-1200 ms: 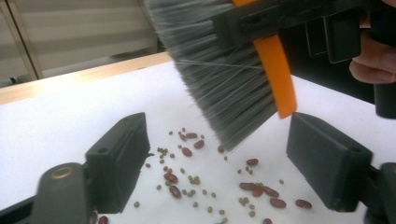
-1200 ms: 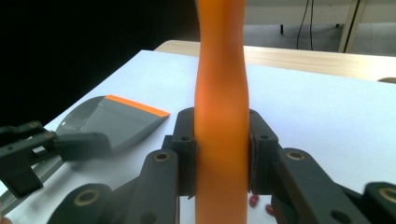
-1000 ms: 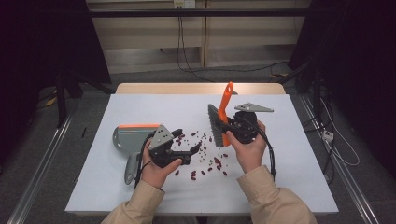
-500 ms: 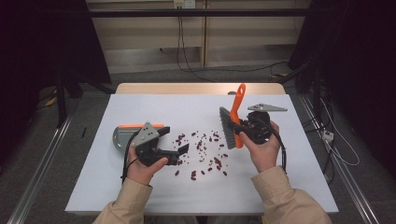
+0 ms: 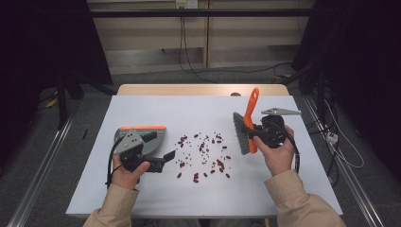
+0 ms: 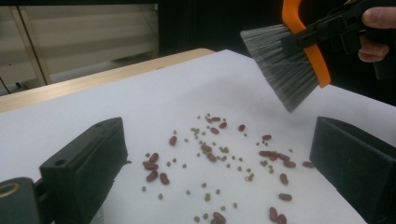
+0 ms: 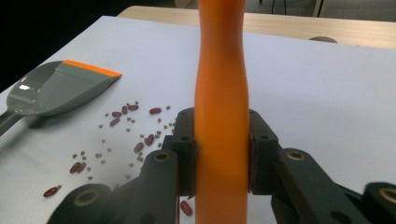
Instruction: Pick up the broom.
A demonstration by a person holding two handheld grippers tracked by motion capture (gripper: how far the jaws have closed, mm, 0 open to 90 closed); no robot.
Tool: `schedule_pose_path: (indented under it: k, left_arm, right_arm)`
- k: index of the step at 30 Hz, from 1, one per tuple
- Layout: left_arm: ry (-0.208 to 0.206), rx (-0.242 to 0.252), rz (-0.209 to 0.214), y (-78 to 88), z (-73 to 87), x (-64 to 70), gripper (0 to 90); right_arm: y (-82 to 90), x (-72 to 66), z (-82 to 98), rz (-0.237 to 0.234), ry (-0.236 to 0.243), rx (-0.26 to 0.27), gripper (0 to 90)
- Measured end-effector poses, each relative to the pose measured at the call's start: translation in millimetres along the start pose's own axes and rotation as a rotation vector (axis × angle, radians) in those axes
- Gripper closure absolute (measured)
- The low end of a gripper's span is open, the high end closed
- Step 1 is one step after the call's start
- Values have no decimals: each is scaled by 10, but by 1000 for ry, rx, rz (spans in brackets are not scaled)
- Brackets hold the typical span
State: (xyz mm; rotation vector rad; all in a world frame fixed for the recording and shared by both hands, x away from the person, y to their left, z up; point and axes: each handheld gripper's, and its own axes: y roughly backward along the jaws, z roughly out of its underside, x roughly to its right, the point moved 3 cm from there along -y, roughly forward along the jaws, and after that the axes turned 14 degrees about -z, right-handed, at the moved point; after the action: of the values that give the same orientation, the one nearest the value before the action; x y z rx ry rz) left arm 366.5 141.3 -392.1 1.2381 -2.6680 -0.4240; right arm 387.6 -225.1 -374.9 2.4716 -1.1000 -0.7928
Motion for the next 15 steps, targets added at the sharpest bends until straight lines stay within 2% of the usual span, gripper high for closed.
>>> schedule_pose_path:
  k: [7, 15]
  left_arm:
    - [-2, -8, -1, 108, 85, -108, 39]
    - [-3, -11, -18, 221, 170, -203, 39]
  right_arm:
    - [17, 37, 47, 15, 6, -35, 707]
    - [84, 115, 86, 34, -8, -72, 707]
